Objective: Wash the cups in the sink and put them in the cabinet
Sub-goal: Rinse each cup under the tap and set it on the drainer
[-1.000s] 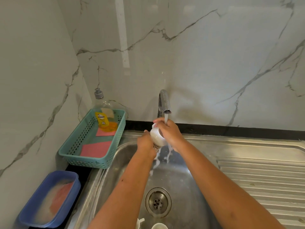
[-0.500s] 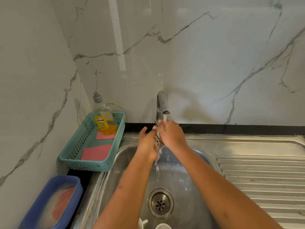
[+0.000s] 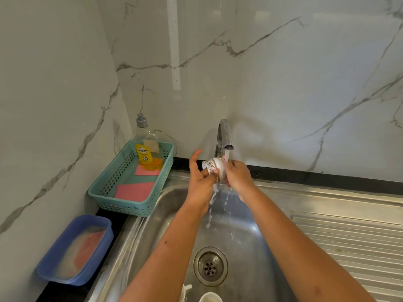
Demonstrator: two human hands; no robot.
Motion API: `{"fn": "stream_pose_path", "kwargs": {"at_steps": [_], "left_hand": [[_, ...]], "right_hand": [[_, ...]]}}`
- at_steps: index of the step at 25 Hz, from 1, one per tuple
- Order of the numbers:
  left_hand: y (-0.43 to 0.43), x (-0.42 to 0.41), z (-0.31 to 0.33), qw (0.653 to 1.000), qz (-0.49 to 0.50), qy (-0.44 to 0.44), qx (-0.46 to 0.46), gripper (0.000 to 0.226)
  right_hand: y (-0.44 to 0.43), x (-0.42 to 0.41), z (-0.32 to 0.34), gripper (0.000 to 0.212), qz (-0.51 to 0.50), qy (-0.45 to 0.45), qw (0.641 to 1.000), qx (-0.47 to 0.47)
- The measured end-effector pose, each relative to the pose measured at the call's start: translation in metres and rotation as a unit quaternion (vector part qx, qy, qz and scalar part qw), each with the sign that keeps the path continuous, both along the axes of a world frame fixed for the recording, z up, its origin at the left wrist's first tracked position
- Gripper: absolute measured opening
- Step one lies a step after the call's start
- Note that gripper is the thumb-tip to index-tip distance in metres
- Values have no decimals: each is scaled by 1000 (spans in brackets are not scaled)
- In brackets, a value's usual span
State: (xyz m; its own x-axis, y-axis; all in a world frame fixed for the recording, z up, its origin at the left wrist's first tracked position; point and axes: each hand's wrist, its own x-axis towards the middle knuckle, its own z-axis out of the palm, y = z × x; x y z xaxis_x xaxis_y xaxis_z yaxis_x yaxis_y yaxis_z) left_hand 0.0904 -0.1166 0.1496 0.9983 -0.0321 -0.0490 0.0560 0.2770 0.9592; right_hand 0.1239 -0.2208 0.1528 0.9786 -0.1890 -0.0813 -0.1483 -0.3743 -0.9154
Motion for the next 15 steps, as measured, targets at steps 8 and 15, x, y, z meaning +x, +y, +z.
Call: {"fn": "stream_pose_path", "kwargs": {"at_steps": [8, 15], "left_hand": [[2, 8, 3, 989, 79, 94, -87, 52], [-6, 11, 2, 983, 121, 137, -25, 13]], "right_hand": [[-4, -3, -10, 34, -34, -239, 966, -96], [11, 2, -6, 10, -58, -153, 984, -69]]}}
